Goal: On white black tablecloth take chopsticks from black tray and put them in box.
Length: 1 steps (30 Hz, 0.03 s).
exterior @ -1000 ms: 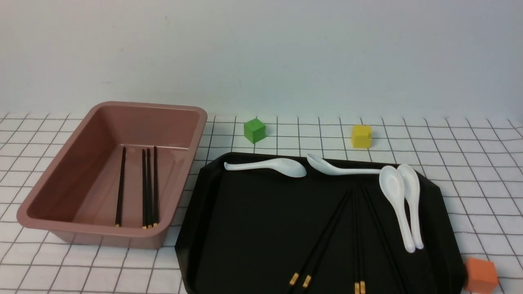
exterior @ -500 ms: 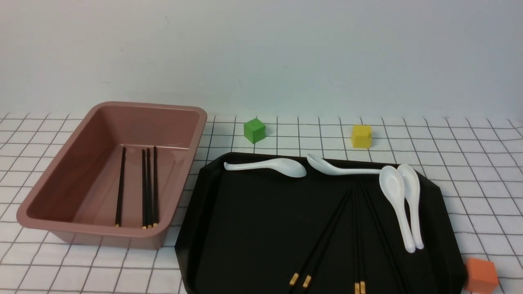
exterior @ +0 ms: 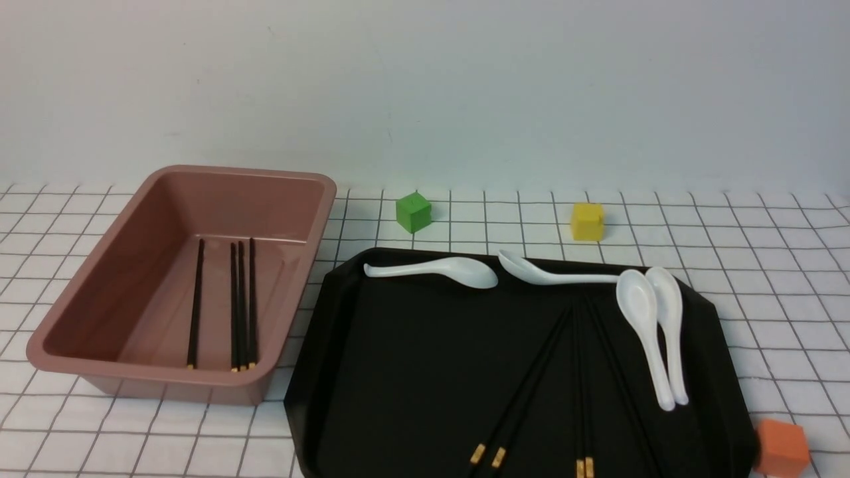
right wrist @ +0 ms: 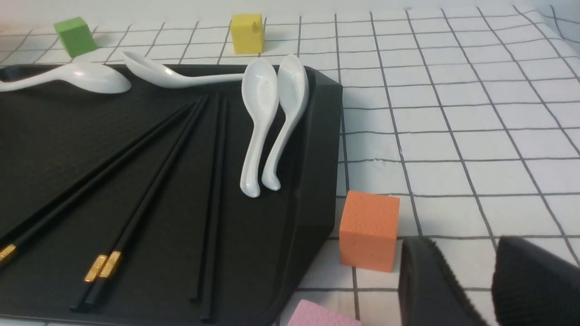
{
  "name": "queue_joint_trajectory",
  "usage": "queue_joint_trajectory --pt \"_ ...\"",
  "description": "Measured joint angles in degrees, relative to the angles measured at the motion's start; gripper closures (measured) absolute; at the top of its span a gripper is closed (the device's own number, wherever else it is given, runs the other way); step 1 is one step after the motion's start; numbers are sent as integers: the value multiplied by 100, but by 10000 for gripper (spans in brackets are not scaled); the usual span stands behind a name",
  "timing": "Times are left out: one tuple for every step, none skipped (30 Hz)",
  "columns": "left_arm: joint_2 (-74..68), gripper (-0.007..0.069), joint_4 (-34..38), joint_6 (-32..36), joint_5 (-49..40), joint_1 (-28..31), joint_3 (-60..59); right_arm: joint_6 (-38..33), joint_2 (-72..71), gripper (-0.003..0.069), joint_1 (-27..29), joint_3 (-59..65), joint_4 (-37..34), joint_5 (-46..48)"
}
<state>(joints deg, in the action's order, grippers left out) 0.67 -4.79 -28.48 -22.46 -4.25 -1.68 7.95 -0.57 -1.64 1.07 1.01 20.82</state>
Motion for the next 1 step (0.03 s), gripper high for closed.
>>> queue_joint_trajectory --pt "0 613 0 0 0 0 0 0 0 419 0 0 0 0"
